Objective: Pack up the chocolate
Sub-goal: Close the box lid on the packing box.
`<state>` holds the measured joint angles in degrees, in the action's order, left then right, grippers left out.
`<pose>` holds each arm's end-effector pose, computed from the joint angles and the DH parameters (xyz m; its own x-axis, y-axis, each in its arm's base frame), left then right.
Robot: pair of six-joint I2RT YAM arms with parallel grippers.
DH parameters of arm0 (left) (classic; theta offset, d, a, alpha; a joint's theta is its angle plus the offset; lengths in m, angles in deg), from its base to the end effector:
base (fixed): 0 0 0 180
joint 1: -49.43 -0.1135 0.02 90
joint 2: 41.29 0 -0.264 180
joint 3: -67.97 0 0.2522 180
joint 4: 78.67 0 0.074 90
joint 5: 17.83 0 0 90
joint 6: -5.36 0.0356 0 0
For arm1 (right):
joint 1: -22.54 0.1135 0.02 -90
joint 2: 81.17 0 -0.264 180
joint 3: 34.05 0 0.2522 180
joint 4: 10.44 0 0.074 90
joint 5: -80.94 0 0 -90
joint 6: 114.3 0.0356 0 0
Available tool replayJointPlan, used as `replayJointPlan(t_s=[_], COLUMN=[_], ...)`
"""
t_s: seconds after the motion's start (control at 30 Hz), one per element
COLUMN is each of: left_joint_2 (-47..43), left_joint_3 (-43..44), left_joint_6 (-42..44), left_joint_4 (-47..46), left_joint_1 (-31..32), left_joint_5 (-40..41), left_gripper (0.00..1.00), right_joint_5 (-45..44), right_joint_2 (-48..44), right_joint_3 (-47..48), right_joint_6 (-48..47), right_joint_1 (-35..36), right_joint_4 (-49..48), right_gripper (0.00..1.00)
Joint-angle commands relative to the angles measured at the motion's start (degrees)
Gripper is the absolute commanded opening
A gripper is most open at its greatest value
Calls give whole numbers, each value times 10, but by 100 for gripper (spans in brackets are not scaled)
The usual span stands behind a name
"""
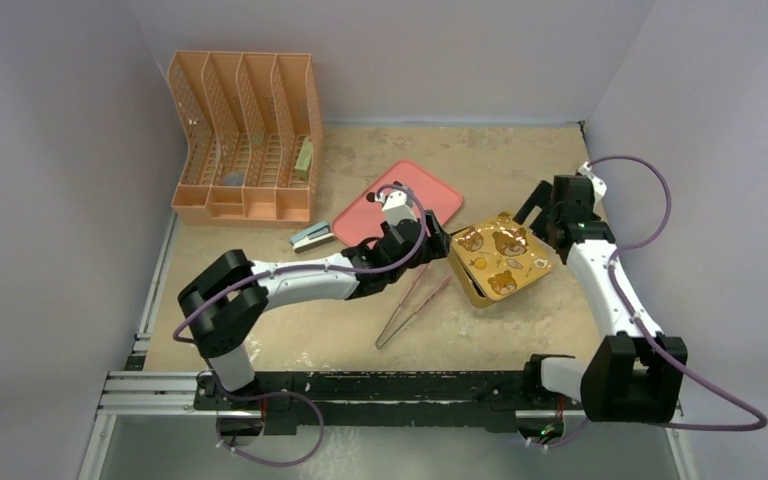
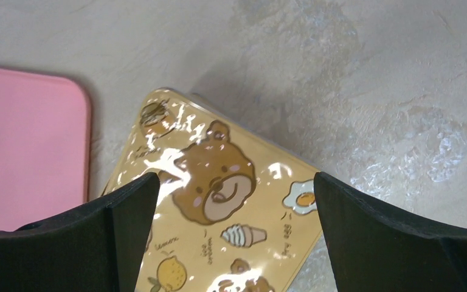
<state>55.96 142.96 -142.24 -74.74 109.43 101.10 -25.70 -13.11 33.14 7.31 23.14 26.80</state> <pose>0.2055 -0.3214 0.2334 -0.5750 -0.4821 -0.6611 0.1035 0.7586 -0.6432 0.2587 -0.0075 0.2878 -0.4127 0.4979 -0.7627 0.5068 0.8213 0.2619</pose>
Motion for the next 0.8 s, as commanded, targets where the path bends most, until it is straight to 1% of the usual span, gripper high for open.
replayJointPlan(t_s=[0.0,0.07,0.2,0.4,0.6,0.77], left_joint_2=[38,45,54,109,153,175], left_joint_3=[40,65,91,143,172,194], left_joint_6=[39,52,68,96,105,127], left_joint_4=[-31,-11,-8,4,8,23], left_joint_1=[-48,-52,-53,-53,-53,-53], left_joint_5=[-125,-125,-114,-117,-128,-126], left_gripper=[68,68,69,70,70,70], right_joint_5=[101,127,106,116,164,172], right_joint_2=[35,68,105,106,108,95], right_joint_3=[-19,-16,-18,-43,-58,-70], right_joint_6=[-29,-32,-39,-42,-31,-39], right_joint_1=[-71,-95,-106,-116,-116,-116], right_joint_4=[-88,-91,-82,-86,-86,-96], right_gripper=[99,99,99,99,99,95])
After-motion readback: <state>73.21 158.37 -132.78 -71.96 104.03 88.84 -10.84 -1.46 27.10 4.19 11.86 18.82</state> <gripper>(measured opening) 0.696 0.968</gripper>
